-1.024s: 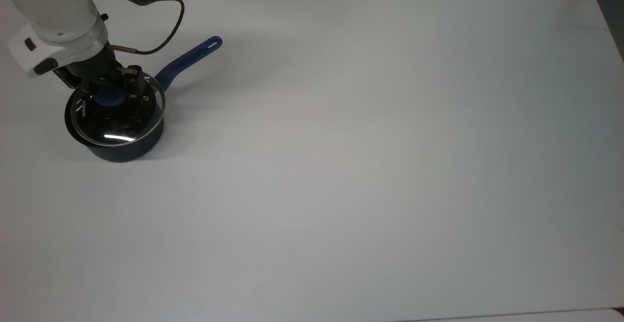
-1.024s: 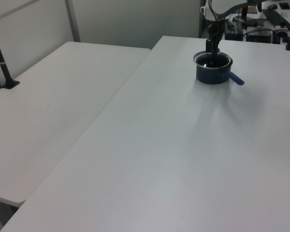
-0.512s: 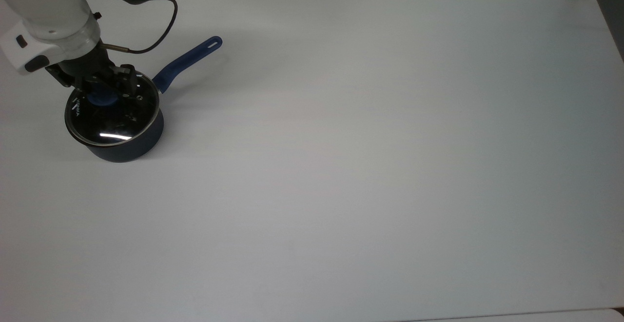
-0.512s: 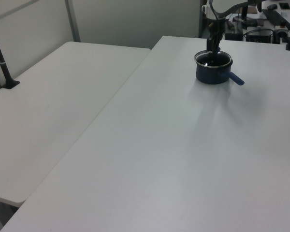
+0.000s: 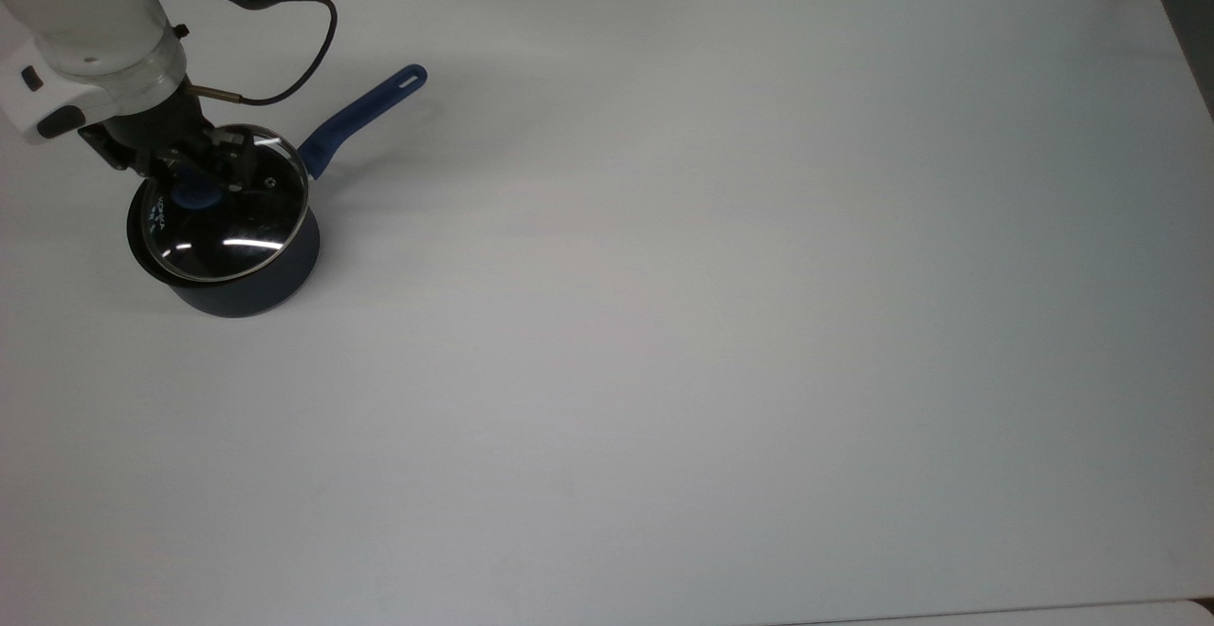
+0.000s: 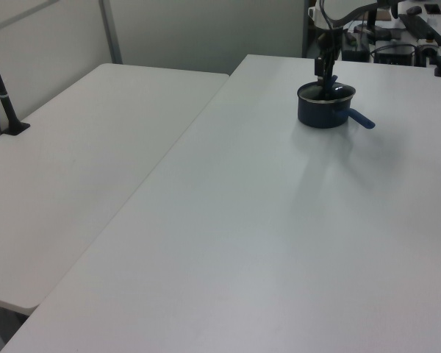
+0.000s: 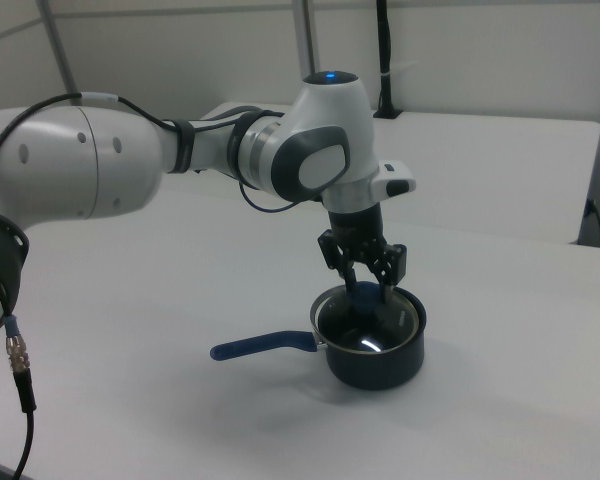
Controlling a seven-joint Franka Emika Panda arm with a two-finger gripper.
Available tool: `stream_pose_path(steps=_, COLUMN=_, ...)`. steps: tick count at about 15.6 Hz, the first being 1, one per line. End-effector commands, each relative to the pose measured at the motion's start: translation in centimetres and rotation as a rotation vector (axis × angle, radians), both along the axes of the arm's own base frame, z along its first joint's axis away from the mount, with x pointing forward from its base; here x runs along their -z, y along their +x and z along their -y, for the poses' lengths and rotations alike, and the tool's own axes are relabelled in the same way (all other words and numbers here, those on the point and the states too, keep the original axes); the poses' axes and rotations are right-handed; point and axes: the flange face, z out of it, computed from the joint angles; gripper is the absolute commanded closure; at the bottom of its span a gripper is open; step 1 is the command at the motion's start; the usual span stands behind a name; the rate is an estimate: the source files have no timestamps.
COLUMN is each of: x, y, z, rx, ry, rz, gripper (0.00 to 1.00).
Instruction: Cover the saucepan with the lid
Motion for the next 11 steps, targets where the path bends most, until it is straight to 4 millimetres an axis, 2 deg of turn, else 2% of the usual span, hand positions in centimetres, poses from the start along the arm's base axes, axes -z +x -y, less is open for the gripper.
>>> stream_pose_path(steps=1, x=0.1, y=0.5, z=0.1, rx=-0.009, ry=0.005, rz=0.035, gripper=0.3)
stream_pose_path(steps=2, x=0.1, y=0.6, z=0.0, rx=-0.007, ry=0.006, rz=0.035, gripper=0.13)
stream_pose_path(steps=3, x=0.0, y=0.5, z=0.1, rx=-0.004, ry=0.006, rz=0.037, gripper=0.01)
stream_pose_path(steps=6, x=-0.9, y=0.5, z=-0.5, rx=0.008, ry=0.007, rz=0.04, gripper=0.0)
stream_pose_path(steps=8, x=-2.2, y=0.5, z=-1.6, rx=0.029, ry=0.007, rz=0.044, gripper=0.0)
stream_pose_path(steps=9, x=-2.8, y=0.5, z=-2.7, rx=0.05, ry=0.004, rz=0.038, gripper=0.0)
stream_pose_path(steps=11, x=-5.0, y=0.5, z=-7.1, rx=0.067, ry=-0.002, rz=0.015, gripper=0.0)
